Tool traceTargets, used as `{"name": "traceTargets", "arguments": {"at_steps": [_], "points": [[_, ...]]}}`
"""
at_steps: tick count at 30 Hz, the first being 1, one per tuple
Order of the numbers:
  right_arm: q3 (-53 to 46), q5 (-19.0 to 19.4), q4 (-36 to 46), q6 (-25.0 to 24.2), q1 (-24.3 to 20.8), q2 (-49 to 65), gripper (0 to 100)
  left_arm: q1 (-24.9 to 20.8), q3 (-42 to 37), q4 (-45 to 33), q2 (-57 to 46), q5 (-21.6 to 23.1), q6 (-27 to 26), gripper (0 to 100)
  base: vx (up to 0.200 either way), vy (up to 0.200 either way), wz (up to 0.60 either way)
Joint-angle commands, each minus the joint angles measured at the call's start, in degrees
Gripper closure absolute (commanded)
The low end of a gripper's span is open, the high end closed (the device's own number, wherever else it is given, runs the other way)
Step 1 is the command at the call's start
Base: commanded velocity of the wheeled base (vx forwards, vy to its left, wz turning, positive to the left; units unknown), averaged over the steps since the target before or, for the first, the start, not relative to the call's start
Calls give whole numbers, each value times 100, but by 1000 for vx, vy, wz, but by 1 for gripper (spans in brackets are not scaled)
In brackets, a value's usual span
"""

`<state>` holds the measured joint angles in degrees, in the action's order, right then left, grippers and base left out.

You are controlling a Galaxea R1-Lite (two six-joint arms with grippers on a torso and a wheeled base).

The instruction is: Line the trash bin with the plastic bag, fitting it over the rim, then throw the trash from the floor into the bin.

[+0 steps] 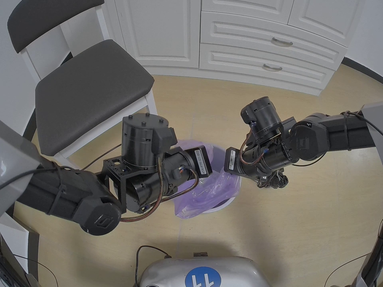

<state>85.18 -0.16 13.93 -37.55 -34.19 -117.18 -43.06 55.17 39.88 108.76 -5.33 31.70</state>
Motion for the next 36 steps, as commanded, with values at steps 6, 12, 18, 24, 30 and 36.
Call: {"name": "traceTargets", "arguments": {"at_steps": [6, 12, 18, 24, 30, 36], "points": [[105, -46, 22, 11, 176, -95, 100, -10, 204, 29, 497, 5, 21, 100, 0, 0, 0], [61, -54, 444, 142, 387, 687, 100, -300, 740, 20, 875, 84, 495, 100, 0, 0, 0], [61, -46, 567, 239, 501, 846, 100, -563, 1303, 3, 1340, 32, 698, 100, 0, 0, 0], [105, -28, 505, 248, 510, 520, 100, -379, 1347, 29, 1613, 23, 1120, 100, 0, 0, 0], [166, -19, 487, 195, 396, 318, 100, 78, 1356, 3, 1657, 120, 1638, 100, 0, 0, 0], [157, -19, 162, -25, 308, 213, 100, 395, 1602, 3, 1973, 120, 1638, 100, 0, 0, 0]]}}
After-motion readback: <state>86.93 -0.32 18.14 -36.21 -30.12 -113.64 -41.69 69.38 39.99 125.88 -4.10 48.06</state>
